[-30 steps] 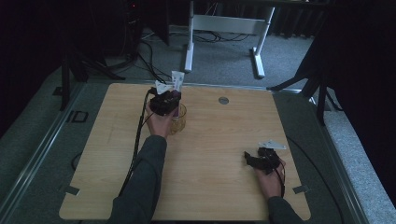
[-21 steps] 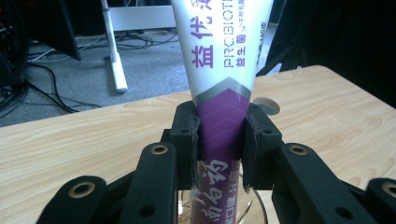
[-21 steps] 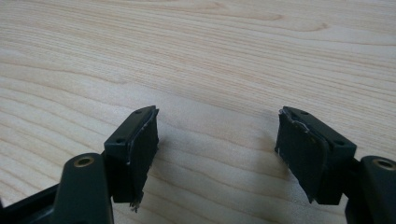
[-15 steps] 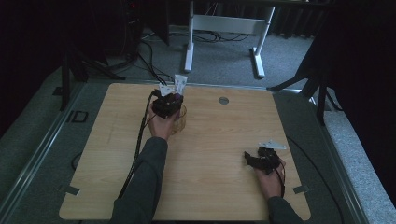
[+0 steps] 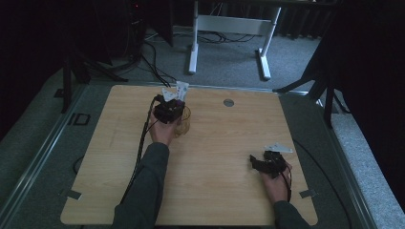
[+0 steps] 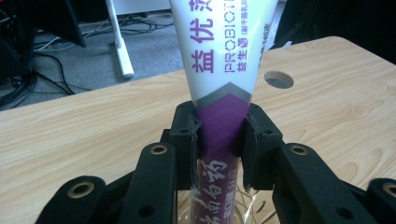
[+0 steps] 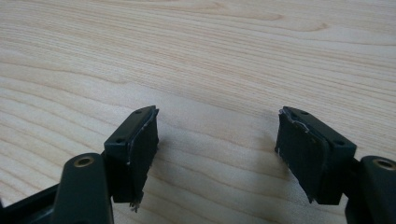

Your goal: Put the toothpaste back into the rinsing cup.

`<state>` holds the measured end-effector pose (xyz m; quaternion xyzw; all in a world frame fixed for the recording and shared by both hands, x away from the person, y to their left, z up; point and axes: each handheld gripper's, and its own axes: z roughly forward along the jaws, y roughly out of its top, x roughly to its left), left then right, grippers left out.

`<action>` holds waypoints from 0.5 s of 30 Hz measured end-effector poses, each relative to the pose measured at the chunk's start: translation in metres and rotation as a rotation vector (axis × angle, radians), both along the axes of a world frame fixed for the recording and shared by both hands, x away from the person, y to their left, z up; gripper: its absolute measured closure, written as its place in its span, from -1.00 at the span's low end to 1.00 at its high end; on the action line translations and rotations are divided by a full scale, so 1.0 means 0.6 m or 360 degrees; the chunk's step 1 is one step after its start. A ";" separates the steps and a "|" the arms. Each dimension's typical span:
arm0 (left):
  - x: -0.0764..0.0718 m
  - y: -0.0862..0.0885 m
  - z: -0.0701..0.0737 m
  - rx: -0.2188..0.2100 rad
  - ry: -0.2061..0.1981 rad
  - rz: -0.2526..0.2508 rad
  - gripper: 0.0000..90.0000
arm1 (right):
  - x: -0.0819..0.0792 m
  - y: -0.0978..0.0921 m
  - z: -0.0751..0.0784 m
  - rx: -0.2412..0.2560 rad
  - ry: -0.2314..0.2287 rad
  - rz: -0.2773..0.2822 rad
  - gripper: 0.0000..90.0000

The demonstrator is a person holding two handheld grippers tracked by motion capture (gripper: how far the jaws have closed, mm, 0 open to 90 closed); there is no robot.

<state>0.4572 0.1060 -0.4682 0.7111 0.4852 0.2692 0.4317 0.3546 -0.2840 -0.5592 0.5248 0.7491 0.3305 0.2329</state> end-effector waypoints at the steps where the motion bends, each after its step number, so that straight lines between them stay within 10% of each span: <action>1: -0.001 0.001 -0.001 -0.0004 0.0002 0.0000 0.54 | 0.000 0.000 0.000 0.0000 0.0000 0.0000 -0.35; 15: -0.003 0.003 -0.019 -0.0003 0.0067 -0.0011 0.53 | 0.000 0.000 0.000 0.0000 0.0000 0.0000 -0.35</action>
